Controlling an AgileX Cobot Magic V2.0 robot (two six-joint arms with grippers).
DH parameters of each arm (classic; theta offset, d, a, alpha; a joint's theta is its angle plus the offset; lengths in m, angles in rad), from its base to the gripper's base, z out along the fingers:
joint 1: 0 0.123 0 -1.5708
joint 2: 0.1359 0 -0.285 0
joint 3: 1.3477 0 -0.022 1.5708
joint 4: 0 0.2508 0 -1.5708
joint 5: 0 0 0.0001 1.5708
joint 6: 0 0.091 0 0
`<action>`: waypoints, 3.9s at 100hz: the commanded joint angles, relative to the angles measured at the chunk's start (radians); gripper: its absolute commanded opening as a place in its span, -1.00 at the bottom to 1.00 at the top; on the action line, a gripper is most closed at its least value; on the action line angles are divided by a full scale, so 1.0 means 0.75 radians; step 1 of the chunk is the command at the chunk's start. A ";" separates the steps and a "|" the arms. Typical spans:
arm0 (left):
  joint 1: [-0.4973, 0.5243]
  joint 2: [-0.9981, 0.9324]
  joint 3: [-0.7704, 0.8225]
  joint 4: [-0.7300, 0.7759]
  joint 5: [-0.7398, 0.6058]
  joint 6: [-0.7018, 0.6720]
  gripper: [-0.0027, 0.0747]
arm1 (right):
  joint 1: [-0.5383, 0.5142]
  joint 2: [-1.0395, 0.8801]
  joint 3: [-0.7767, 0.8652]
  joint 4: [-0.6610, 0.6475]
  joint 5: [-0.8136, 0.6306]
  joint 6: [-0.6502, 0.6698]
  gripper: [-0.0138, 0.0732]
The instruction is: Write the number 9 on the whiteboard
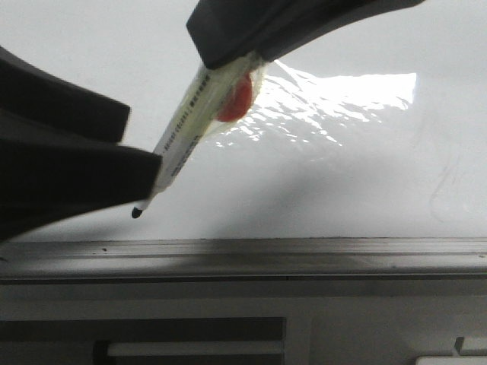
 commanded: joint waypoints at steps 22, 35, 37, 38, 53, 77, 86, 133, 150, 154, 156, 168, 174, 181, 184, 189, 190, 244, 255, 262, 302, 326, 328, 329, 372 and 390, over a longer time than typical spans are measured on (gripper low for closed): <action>0.002 -0.460 -0.032 -0.057 0.301 -0.026 0.07 | -0.129 -0.104 -0.048 -0.008 -0.138 -0.013 -0.84; 0.002 -0.525 -0.032 -0.061 0.300 -0.026 0.07 | -0.209 -0.113 -0.072 -0.011 -0.164 -0.013 -0.84; 0.002 -0.525 -0.032 -0.061 0.300 -0.026 0.07 | -0.223 -0.108 -0.085 -0.009 -0.161 -0.013 -0.84; 0.002 -0.525 -0.032 -0.061 0.300 -0.026 0.07 | -0.232 -0.107 -0.088 -0.009 -0.161 -0.013 -0.84; 0.002 -0.521 -0.032 -0.158 0.287 -0.026 0.07 | -0.312 -0.066 -0.193 -0.014 -0.140 -0.013 -0.84; 0.002 -0.521 -0.032 -0.165 0.284 -0.026 0.07 | -0.406 0.059 -0.340 -0.014 -0.047 -0.013 -0.84; 0.002 -0.521 -0.032 -0.165 0.282 -0.026 0.07 | -0.408 0.134 -0.379 -0.014 -0.035 -0.013 -0.84; 0.002 -0.521 -0.032 -0.176 0.287 -0.026 0.07 | -0.387 0.194 -0.443 -0.107 0.133 -0.013 -0.84; 0.002 -0.521 -0.032 -0.182 0.287 -0.026 0.07 | -0.409 0.184 -0.488 -0.109 0.047 -0.013 -0.84; 0.002 -0.521 -0.032 -0.182 0.287 -0.026 0.07 | -0.415 0.184 -0.488 -0.109 0.041 -0.013 -0.84; 0.002 -0.521 -0.032 -0.182 0.287 -0.026 0.07 | -0.415 0.184 -0.488 -0.109 0.041 -0.013 -0.84; 0.002 -0.521 -0.032 -0.182 0.287 -0.026 0.07 | -0.417 0.199 -0.468 -0.101 0.154 0.012 -0.84; 0.002 -0.521 -0.032 -0.182 0.287 -0.026 0.07 | -0.410 0.204 -0.425 -0.067 0.207 0.018 -0.84; 0.002 -0.521 -0.032 -0.182 0.287 -0.026 0.07 | -0.384 0.204 -0.339 -0.019 0.217 0.018 -0.84; 0.002 -0.521 -0.032 -0.182 0.287 -0.026 0.07 | -0.370 0.204 -0.305 -0.002 0.208 0.018 -0.84; 0.002 -0.521 -0.032 -0.176 0.287 -0.026 0.07 | -0.342 0.204 -0.258 -0.002 0.189 0.018 -0.84; 0.002 -0.521 -0.032 -0.173 0.287 -0.026 0.07 | -0.336 0.204 -0.248 -0.002 0.184 0.018 -0.84; -0.049 -0.131 -0.037 -0.048 0.029 -0.026 0.07 | -0.115 0.131 -0.276 0.139 0.124 0.074 -0.84; -0.049 -0.020 -0.037 -0.051 -0.046 -0.026 0.07 | -0.088 0.131 -0.276 0.139 0.124 0.125 -0.84; -0.049 0.026 -0.037 -0.057 -0.126 -0.026 0.07 | -0.071 0.131 -0.276 0.139 0.124 0.151 -0.84; -0.049 0.131 -0.037 -0.244 -0.259 0.008 -0.30 | -0.034 0.131 -0.276 0.146 0.146 0.174 -0.84; -0.049 0.131 -0.037 -0.232 -0.292 0.008 -0.94 | -0.034 0.140 -0.276 0.146 0.165 0.174 -0.84; -0.049 0.131 -0.037 -0.232 -0.291 0.008 -0.99 | -0.034 0.145 -0.276 0.146 0.168 0.174 -0.84; -0.049 0.131 -0.037 -0.232 -0.295 0.008 -0.98 | -0.034 0.144 -0.276 0.146 0.168 0.174 -0.84; -0.049 0.131 -0.034 -0.232 -0.301 0.008 -0.98 | -0.034 0.172 -0.276 0.106 0.191 0.174 -0.67; -0.049 0.131 -0.034 -0.253 -0.291 -0.002 -0.98 | -0.034 0.172 -0.276 0.090 0.198 0.174 0.04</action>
